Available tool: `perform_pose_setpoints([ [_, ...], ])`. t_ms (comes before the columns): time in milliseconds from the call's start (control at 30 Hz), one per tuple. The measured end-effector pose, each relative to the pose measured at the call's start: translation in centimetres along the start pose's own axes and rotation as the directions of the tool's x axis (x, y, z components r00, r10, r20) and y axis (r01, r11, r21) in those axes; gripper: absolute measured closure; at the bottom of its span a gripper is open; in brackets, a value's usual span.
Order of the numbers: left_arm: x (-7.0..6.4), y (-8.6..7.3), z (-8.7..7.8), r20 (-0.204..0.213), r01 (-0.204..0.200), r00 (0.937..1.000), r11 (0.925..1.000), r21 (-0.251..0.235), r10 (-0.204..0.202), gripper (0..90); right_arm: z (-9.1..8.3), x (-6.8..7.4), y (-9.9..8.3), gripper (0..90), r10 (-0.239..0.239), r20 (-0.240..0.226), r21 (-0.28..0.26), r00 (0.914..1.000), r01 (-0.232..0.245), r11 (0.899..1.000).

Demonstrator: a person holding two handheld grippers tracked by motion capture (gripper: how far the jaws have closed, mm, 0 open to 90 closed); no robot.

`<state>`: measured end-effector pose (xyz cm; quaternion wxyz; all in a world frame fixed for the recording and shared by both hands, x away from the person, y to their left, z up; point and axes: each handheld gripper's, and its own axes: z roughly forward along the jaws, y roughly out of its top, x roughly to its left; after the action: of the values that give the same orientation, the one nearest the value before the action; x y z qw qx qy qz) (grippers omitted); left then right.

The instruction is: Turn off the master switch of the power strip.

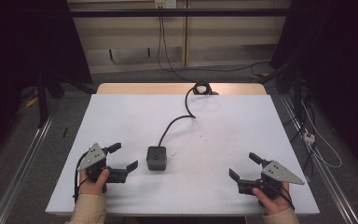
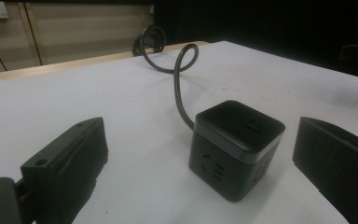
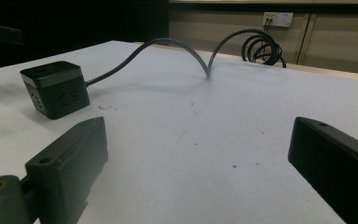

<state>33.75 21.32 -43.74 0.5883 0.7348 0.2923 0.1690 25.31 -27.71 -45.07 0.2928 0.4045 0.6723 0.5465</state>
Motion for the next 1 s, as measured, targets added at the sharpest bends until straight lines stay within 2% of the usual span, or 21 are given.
perform_pose_setpoints([
  [267, 0.1, 0.1, 0.0, 0.002, -0.007, 1.0, 1.0, -0.001, 0.007, 2.8, 0.1, 0.1, 0.0, 4.9, 0.005, -0.008, 0.004, 1.0, -0.005, 1.0],
  [300, 0.0, 0.2, 0.1, 0.0, 0.005, 1.0, 0.9999, -0.01, -0.005, 2.9, 0.1, 0.0, 0.0, 4.9, -0.001, -0.009, 0.004, 1.0, 0.001, 1.0],
  [400, -0.1, 0.4, 0.1, -0.001, -0.007, 1.0, 0.9999, -0.013, 0.007, 2.9, 0.2, 0.0, 0.1, 4.9, -0.003, -0.012, 0.004, 0.9999, 0.003, 1.0],
  [600, -0.3, 0.7, 0.3, -0.006, -0.007, 1.0, 0.9998, -0.02, 0.007, 3.5, 0.3, 0.1, 0.1, 4.9, -0.005, -0.013, 0.003, 0.9999, 0.005, 1.0],
  [733, -0.5, 1.0, 0.6, 0.011, -0.007, 0.9999, 0.9996, -0.028, 0.007, 3.5, 0.3, 0.1, 0.2, 4.9, 0.004, -0.011, 0.001, 0.9999, -0.004, 1.0],
  [833, -0.6, 1.0, 0.7, 0.018, -0.022, 0.9996, 0.9996, -0.02, 0.022, 3.5, 0.2, 0.1, 0.2, 5.0, 0.002, -0.01, 0.001, 0.9999, -0.002, 1.0],
  [1000, -0.9, 1.4, 1.2, 0.031, -0.017, 0.9994, 0.9996, -0.022, 0.017, 3.5, 0.2, 0.1, 0.2, 5.0, -0.006, -0.011, 0.001, 0.9999, 0.006, 1.0],
])
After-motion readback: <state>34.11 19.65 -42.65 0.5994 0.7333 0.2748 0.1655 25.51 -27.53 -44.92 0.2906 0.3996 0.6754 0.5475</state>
